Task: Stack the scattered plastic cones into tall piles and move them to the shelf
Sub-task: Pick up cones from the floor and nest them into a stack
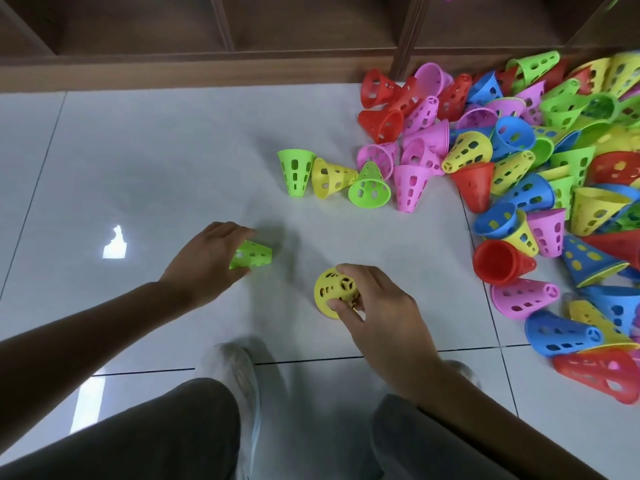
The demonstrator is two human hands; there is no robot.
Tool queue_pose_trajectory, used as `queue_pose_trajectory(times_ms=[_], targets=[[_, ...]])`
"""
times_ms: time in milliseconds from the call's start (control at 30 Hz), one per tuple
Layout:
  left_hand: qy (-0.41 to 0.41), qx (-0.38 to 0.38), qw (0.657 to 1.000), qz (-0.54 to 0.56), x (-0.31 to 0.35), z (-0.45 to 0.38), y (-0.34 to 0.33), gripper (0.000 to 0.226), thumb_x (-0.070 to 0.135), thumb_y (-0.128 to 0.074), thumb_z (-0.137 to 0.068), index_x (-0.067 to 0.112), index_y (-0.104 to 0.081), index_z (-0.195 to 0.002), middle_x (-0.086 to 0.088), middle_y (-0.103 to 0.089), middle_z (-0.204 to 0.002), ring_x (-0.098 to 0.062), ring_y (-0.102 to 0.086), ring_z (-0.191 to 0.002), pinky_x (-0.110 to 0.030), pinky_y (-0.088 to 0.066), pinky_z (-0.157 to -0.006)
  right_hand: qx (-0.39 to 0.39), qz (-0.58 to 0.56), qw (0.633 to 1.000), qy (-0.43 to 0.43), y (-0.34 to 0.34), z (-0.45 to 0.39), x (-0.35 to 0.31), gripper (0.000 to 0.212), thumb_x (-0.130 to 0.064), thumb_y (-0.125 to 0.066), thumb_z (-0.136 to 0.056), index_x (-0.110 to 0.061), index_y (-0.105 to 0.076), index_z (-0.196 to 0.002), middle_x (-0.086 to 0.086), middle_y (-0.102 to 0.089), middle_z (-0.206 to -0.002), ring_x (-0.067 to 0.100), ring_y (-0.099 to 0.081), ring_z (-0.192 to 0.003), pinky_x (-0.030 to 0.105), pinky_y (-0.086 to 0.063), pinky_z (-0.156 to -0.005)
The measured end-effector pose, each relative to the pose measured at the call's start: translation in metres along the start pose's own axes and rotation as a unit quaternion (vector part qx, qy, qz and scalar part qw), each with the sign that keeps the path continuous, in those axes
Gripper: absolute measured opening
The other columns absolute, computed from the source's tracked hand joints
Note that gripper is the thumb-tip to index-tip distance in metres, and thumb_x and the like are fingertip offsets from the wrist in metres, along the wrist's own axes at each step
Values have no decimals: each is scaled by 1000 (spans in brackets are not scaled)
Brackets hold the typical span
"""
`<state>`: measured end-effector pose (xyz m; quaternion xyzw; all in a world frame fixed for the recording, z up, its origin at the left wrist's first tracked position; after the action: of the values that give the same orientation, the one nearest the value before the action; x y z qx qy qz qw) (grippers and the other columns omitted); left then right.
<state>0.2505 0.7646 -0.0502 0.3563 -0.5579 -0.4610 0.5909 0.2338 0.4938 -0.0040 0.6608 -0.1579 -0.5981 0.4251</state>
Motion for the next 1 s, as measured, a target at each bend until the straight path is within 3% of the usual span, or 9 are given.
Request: queue_pose_trajectory(times_ms=[167,233,300,367,467,600,733,800,1000], targets=[[37,-27,999,-2,-8,1,6,52,27,-81,-80,15,-62,-127,-4,-64,-117,-26,-54,-111,-36,-46,-92,-42,-31,999,-1,-4,-13,0,43,-33,-68,-90,-30,-53,-131,-15,-55,-123,8,-57,-94,29,-49,-90],[69,-8,997,43,-4,4,14,43,31,-78,-83,18,-62,-121,0,-63,-108,-24,-56,-103,-35,-46,-85,-59,-42,997,-7,-1,-13,4,45,-44,-63,-92,-35,-50,-134,-19,-53,-124,2,-55,-91,23,-47,-88],[112,29,983,142,12,6,27,32,36,-75,-85,24,-62,-111,6,-61,-98,-18,-58,-92,-33,-47,-77,-39,-55,998,-16,9,-17,11,44,-52,-54,-94,-35,-50,-134,-18,-56,-123,0,-57,-93,26,-50,-88],[148,48,950,271,34,8,39,24,37,-73,-87,28,-61,-105,11,-62,-97,-11,-60,-88,-25,-46,-70,7,-43,999,-6,22,-31,20,45,-54,-46,-95,-30,-53,-133,-12,-57,-124,5,-57,-101,35,-52,-91],[160,38,876,454,68,13,50,24,34,-69,-91,28,-61,-113,10,-66,-104,-9,-66,-92,-21,-45,-72,60,46,996,42,36,-67,33,43,-44,-50,-99,-22,-53,-136,-1,-53,-134,21,-49,-121,43,-45,-102],[126,16,803,582,99,14,56,24,19,-69,-92,21,-64,-115,3,-69,-110,-19,-68,-104,-26,-49,-81,19,136,990,43,36,-124,44,55,-36,-56,-98,-25,-41,-149,7,-37,-151,30,-33,-136,46,-38,-110],[93,-7,824,559,114,13,44,31,12,-74,-87,20,-62,-114,7,-71,-111,-6,-62,-114,-27,-49,-94,-78,228,970,10,24,-152,63,69,-38,-57,-96,-32,-24,-155,12,-22,-157,37,-24,-140,52,-35,-111],[75,-25,865,495,117,15,34,36,17,-77,-86,27,-61,-117,17,-69,-114,1,-59,-117,-31,-45,-101,-98,241,966,-3,21,-149,71,74,-37,-59,-95,-33,-18,-156,12,-21,-158,39,-24,-140,51,-31,-114],[43,-19,941,336,116,21,9,45,21,-80,-81,35,-60,-119,25,-65,-115,2,-58,-111,-28,-48,-99,-44,130,991,-1,13,-106,82,56,-31,-62,-93,-28,-40,-145,10,-39,-144,35,-38,-126,47,-36,-109]])
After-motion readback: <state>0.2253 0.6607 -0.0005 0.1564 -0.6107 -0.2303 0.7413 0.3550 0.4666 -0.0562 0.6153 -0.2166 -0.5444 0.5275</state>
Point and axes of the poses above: each hand's wrist, its own z-axis away from the middle knuckle, its own y-axis out of the back of the hand, x = y × z, the point moved 4 cm from there along -z, towards the middle knuckle
